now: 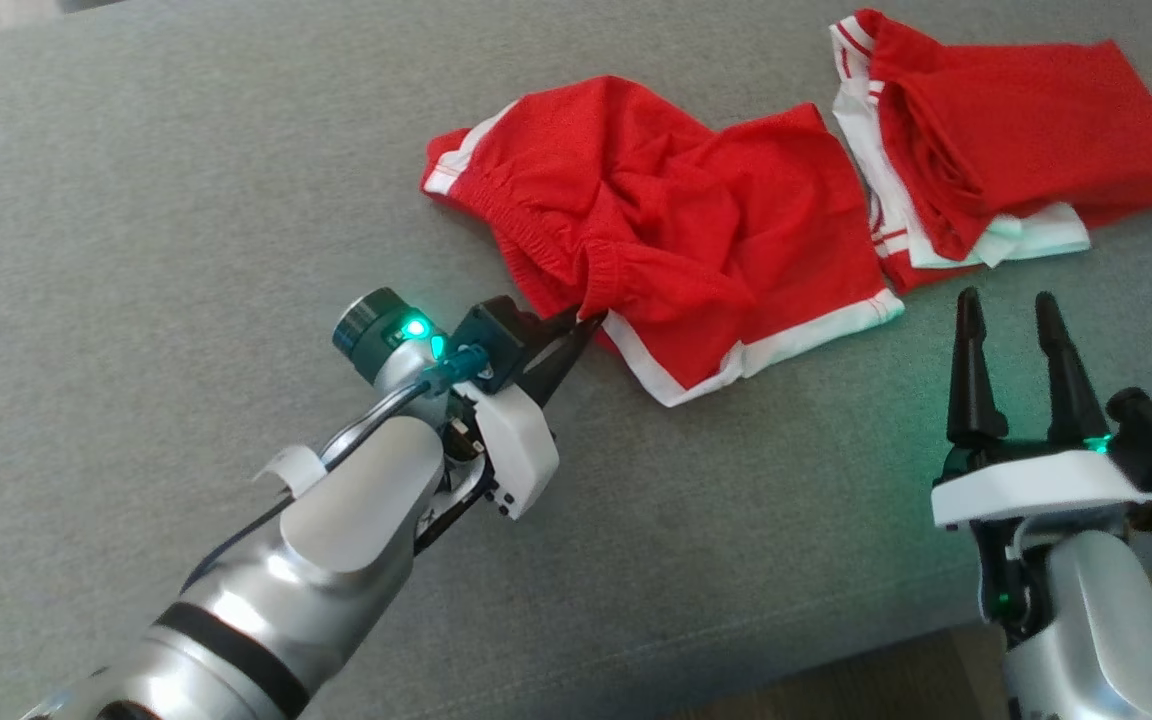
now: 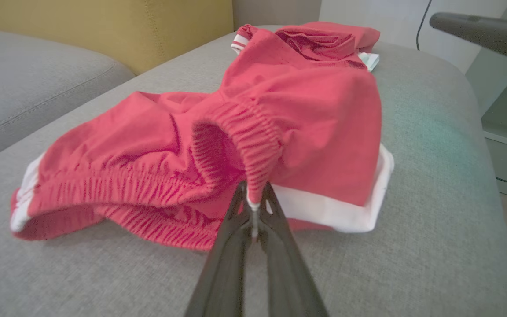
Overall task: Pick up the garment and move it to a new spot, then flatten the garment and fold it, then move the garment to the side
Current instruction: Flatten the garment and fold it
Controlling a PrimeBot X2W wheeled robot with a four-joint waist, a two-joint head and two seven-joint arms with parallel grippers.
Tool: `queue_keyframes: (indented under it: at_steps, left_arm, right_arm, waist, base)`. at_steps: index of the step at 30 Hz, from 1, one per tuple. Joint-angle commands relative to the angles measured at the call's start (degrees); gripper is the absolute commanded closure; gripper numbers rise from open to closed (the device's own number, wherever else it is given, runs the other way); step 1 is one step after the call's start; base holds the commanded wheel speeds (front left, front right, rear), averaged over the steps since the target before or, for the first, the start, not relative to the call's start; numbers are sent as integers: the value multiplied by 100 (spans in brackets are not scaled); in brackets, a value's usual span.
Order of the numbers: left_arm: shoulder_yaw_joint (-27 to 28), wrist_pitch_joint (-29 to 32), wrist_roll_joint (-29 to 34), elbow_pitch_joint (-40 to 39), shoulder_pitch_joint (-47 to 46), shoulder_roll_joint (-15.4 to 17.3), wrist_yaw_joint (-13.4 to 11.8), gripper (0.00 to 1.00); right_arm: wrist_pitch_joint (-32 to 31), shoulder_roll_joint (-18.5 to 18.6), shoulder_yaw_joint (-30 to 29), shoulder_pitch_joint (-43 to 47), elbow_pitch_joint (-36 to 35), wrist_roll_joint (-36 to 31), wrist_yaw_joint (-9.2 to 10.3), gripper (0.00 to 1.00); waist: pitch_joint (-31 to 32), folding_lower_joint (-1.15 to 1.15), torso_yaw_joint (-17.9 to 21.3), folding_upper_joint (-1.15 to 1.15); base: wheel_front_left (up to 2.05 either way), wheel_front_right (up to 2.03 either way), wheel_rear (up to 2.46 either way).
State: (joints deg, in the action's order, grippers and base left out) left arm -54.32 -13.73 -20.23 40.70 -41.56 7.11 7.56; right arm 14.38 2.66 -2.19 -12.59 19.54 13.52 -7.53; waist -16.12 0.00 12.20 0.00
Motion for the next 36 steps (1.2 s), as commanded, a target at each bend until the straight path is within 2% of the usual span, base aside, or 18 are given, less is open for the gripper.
queue_keyframes:
  at_steps: [1, 8, 18, 24, 36]
  left_arm:
    - [226, -62, -23, -169, -240, 89, -8, 100]
    - [349, -111, -124, -408, -38, 247, -43, 100]
    - [418, -122, -190, -691, 287, 418, -180, 100]
    - [435, -124, -221, -757, 376, 433, -251, 100]
    - [429, -125, -247, -803, 418, 473, -291, 100]
  right_arm:
    - [62, 21, 108, -116, -104, -47, 4, 0]
    - [-109, 21, 61, -268, 495, -327, 4, 0]
    - [-451, 21, -135, -701, 1574, -153, 4, 0]
    - [-419, 21, -356, -911, 2110, -243, 4, 0]
    - [-274, 21, -425, -1273, 2783, -270, 4, 0]
  waist:
    - [45, 0, -67, 0]
    - [205, 0, -405, 0]
    - [296, 0, -791, 0]
    - [333, 0, -890, 0]
    - [310, 0, -917, 0]
  base:
    - [0, 0, 0]
    - [0, 0, 0]
    - [0, 0, 0]
    - [0, 0, 0]
    - [0, 0, 0]
